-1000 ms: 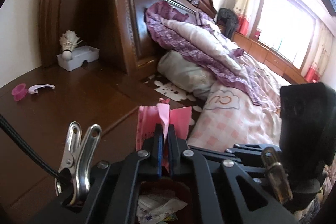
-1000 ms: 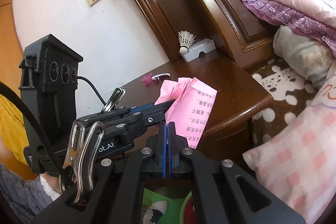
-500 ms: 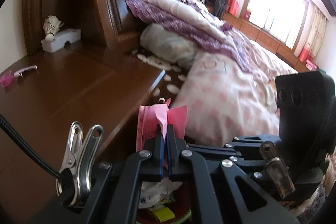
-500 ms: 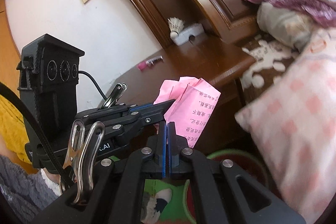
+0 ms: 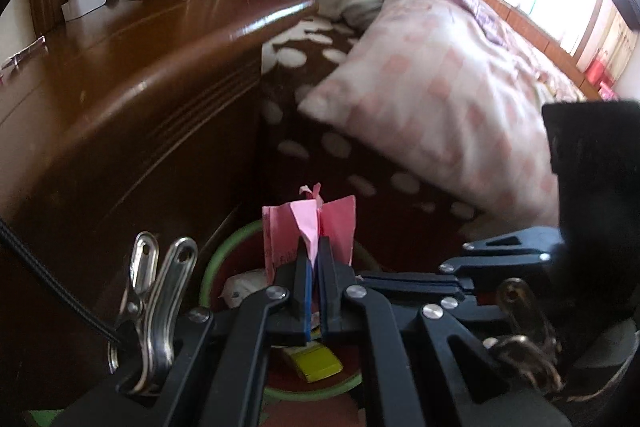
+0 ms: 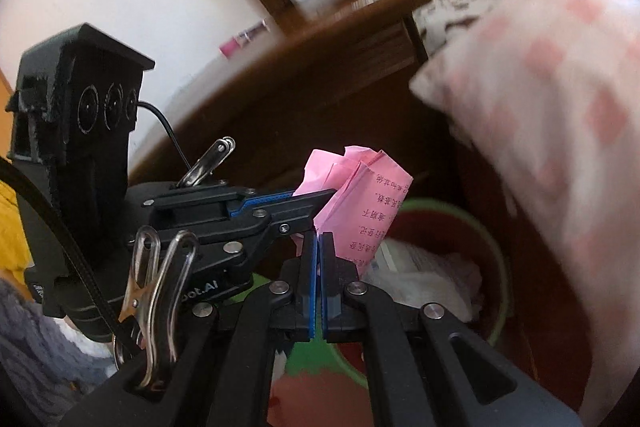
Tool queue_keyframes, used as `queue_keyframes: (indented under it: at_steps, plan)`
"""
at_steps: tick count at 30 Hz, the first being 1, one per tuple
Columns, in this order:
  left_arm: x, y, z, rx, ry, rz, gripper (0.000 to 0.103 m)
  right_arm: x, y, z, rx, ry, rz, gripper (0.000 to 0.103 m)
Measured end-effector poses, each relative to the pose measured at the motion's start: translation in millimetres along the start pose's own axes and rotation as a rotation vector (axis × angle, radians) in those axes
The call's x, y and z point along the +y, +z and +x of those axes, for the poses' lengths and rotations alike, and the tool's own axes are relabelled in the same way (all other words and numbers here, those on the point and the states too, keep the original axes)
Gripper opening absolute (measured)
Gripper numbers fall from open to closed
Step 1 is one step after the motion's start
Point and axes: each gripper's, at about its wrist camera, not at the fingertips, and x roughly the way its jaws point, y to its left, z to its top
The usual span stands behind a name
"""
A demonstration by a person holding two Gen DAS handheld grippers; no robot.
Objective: Collect trash
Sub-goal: 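Lift the pink paper with both grippers and carry it down over the red bin, then open both grippers over the red bin to drop the pink paper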
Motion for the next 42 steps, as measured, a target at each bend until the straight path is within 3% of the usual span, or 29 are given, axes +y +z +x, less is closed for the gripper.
queue_keyframes:
  at_steps: [10, 20, 30, 42]
  plan:
    - [14, -10, 24, 0.062, 0.039, -0.017, 0.002, -12, -3, 29, 0.067, 0.016, 0.024, 0.002]
    - [24, -27, 63, 0.15, 0.032, -0.035, 0.002, -31, -21, 61, 0.149, 0.034, 0.056, 0.002]
    - [28, -38, 75, 0.159, 0.025, -0.005, 0.003, -37, -26, 76, 0.198, 0.013, 0.064, 0.002]
    - [33, -48, 99, 0.282, 0.06, -0.014, 0.02, -60, -34, 106, 0.249, -0.052, 0.122, 0.006]
